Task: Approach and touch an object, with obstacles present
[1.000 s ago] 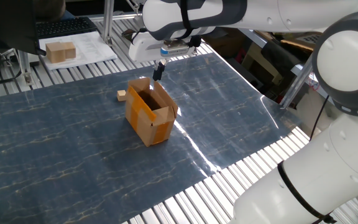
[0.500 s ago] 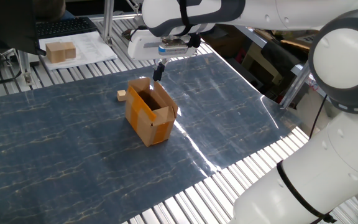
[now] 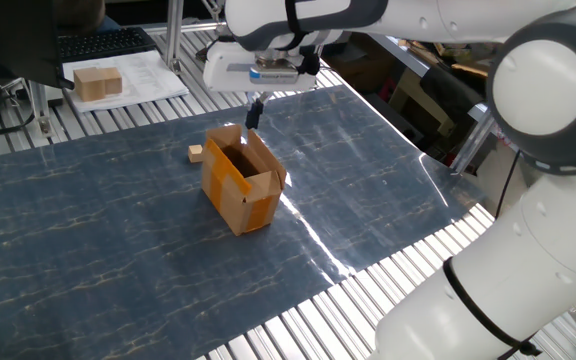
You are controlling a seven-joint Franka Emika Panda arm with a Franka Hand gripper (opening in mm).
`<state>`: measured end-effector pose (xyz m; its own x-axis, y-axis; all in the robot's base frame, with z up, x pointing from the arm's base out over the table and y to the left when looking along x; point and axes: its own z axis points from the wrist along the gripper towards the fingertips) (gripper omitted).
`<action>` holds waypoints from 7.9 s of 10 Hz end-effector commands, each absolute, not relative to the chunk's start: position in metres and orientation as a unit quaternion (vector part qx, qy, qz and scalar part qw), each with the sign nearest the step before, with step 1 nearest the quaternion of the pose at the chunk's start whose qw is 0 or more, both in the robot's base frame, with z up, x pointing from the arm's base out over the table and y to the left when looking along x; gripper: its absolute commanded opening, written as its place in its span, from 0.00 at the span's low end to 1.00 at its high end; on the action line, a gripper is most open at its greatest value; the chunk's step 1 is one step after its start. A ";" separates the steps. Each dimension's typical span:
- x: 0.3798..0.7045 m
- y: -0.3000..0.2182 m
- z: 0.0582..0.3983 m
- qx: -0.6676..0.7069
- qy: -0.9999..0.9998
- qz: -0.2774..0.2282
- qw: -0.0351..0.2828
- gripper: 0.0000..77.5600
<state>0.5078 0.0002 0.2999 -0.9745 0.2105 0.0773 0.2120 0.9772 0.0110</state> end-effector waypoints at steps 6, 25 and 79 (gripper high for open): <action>0.553 -0.006 0.311 -0.111 -0.993 -0.011 0.031 0.00; 0.559 -0.006 0.304 -0.162 -0.986 -0.022 0.021 0.00; 0.671 -0.025 0.075 -0.061 -0.998 -0.010 0.008 0.00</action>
<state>0.6699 -0.0252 0.0739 -0.9925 0.1203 0.0213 0.1206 0.9926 0.0159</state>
